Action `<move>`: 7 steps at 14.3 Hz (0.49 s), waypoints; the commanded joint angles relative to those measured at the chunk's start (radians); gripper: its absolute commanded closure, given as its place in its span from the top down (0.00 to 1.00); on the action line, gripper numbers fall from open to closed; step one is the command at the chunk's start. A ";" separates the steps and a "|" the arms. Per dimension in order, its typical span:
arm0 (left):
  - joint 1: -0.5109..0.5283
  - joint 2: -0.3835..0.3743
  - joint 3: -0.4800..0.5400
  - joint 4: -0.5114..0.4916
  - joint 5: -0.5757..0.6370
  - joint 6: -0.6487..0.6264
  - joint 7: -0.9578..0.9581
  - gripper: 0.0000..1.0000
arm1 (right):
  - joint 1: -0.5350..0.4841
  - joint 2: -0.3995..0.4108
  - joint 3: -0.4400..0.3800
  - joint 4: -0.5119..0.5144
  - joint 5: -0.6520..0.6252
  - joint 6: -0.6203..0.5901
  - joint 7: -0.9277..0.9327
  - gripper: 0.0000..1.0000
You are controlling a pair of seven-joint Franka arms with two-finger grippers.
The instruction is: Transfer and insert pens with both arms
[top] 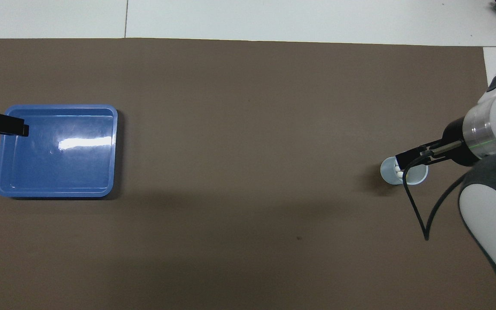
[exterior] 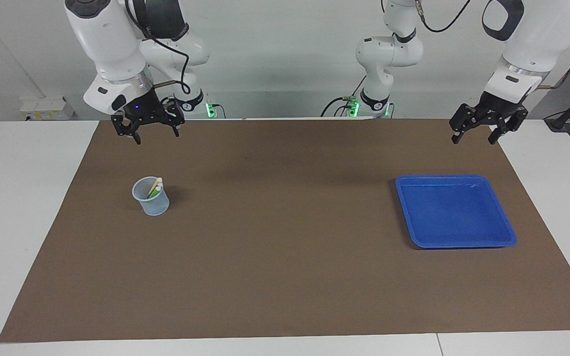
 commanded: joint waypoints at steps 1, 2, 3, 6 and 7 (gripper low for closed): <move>-0.001 0.011 -0.009 0.024 0.027 -0.035 0.002 1.00 | 0.008 0.017 -0.008 0.025 -0.016 0.000 0.011 1.00; -0.001 0.011 -0.009 0.024 0.027 -0.038 0.002 1.00 | 0.008 0.015 -0.008 0.025 -0.016 0.000 0.011 1.00; -0.001 0.011 -0.009 0.024 0.027 -0.044 0.003 1.00 | 0.008 0.015 -0.008 0.025 -0.016 0.003 0.014 1.00; -0.001 0.010 -0.009 0.024 0.026 -0.058 0.003 1.00 | 0.006 0.015 -0.008 0.022 -0.016 0.018 0.015 1.00; -0.001 0.008 -0.008 0.024 0.024 -0.061 0.003 1.00 | 0.002 0.015 -0.006 0.022 -0.016 0.018 0.016 1.00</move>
